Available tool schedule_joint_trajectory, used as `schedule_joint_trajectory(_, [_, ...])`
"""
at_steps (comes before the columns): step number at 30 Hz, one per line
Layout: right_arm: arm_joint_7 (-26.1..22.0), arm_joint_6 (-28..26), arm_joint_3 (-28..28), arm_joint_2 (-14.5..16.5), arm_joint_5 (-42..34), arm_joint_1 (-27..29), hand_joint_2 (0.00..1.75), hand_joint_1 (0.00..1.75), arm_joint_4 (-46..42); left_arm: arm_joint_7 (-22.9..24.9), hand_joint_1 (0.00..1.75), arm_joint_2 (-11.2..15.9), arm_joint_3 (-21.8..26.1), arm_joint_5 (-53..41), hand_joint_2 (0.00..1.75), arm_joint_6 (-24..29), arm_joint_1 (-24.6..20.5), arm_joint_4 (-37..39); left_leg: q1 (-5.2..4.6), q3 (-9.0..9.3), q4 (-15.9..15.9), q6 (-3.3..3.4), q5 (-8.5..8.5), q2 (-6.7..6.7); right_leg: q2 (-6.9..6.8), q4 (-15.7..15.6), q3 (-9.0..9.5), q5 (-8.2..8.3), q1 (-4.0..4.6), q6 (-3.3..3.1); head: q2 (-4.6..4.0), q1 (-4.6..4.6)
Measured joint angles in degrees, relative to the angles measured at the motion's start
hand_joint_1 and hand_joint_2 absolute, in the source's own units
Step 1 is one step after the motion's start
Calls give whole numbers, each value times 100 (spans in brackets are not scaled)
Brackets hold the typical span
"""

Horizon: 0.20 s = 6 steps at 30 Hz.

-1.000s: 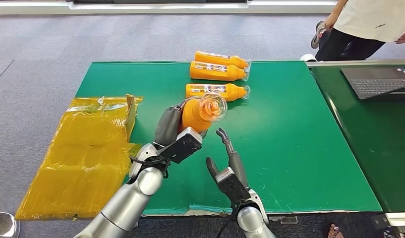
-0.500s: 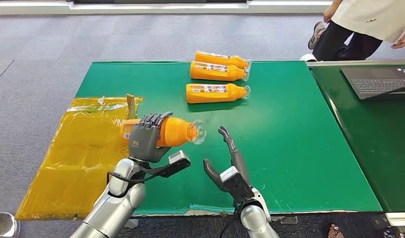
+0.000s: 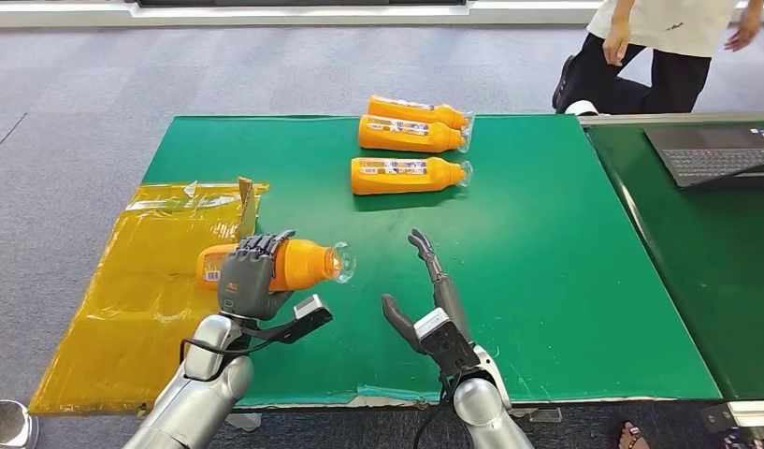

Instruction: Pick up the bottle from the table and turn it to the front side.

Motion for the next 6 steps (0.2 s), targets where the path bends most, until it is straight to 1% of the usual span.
schedule_joint_trajectory(6, [2, 0, 27, -1, -4, -11, 175, 0, 18, 67, 175, 106, 81, -122, 175, 43, -54, 89, 0, 0, 0, 0, 0, 0, 0, 0, 0, 0, 0, 0, 0, 0])
